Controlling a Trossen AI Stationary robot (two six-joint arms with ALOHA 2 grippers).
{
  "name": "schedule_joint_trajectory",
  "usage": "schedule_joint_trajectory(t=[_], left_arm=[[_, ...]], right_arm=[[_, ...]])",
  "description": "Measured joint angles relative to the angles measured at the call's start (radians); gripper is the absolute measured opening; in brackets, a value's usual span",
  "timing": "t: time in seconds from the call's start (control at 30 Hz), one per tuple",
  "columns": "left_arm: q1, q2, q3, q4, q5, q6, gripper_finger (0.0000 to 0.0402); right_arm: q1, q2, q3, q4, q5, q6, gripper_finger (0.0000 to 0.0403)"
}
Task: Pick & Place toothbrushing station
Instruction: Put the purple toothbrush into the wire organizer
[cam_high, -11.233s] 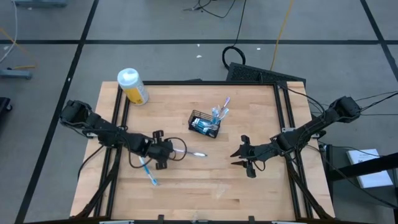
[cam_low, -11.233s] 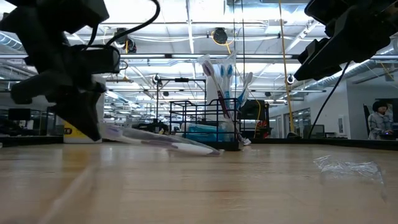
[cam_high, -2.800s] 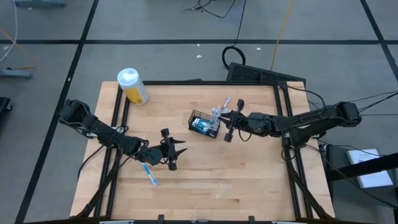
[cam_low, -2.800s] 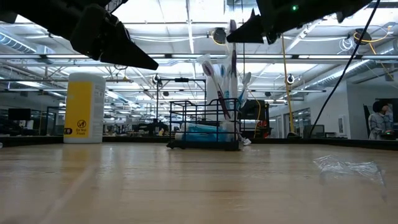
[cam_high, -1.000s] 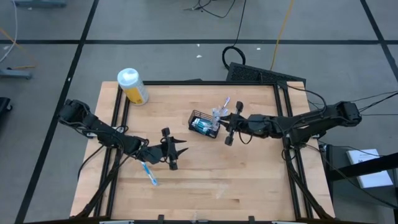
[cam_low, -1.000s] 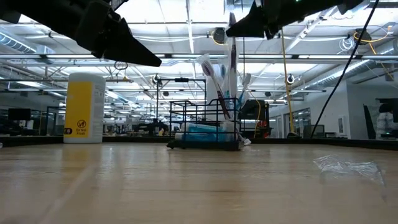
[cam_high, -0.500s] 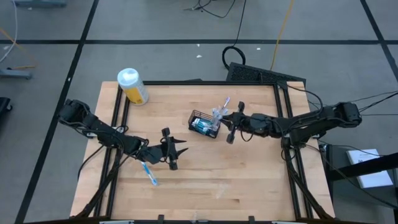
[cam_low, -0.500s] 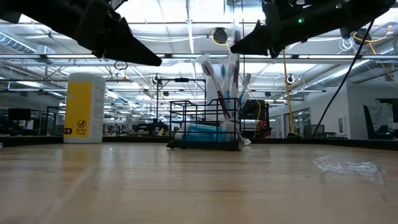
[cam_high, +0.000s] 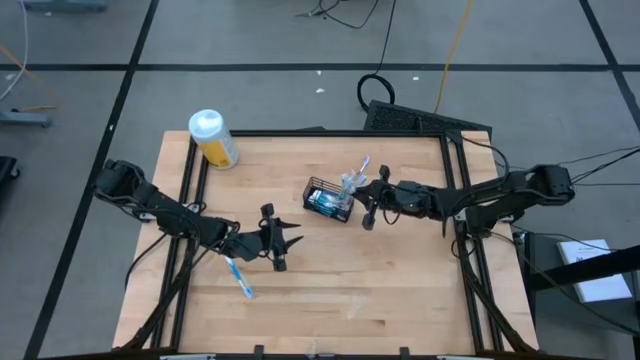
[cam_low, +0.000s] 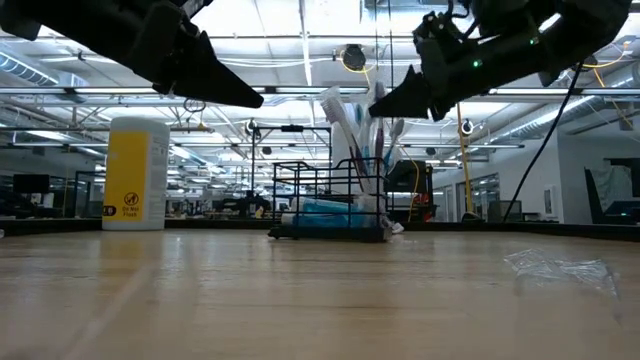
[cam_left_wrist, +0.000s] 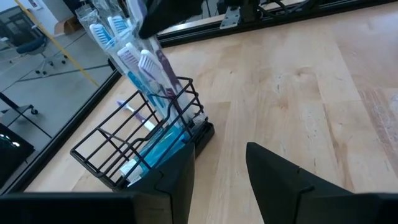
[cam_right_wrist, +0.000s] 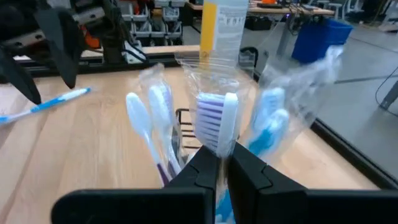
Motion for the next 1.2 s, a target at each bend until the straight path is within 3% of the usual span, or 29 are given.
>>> schedule_joint_trajectory(t=[0.37,0.73,1.2], left_arm=[[0.0,0.0,0.0,0.0,0.001,0.0,0.0152],[0.0,0.0,0.0,-0.001,0.001,-0.001,0.0152],[0.0,0.0,0.0,-0.002,0.001,-0.001,0.0152]], right_arm=[[-0.028,0.102,0.002,0.074,-0.046,0.014,0.0008],[-0.031,0.103,0.002,0.076,-0.069,0.033,0.0009],[-0.029,0.106,-0.002,0.076,-0.098,0.046,0.01]])
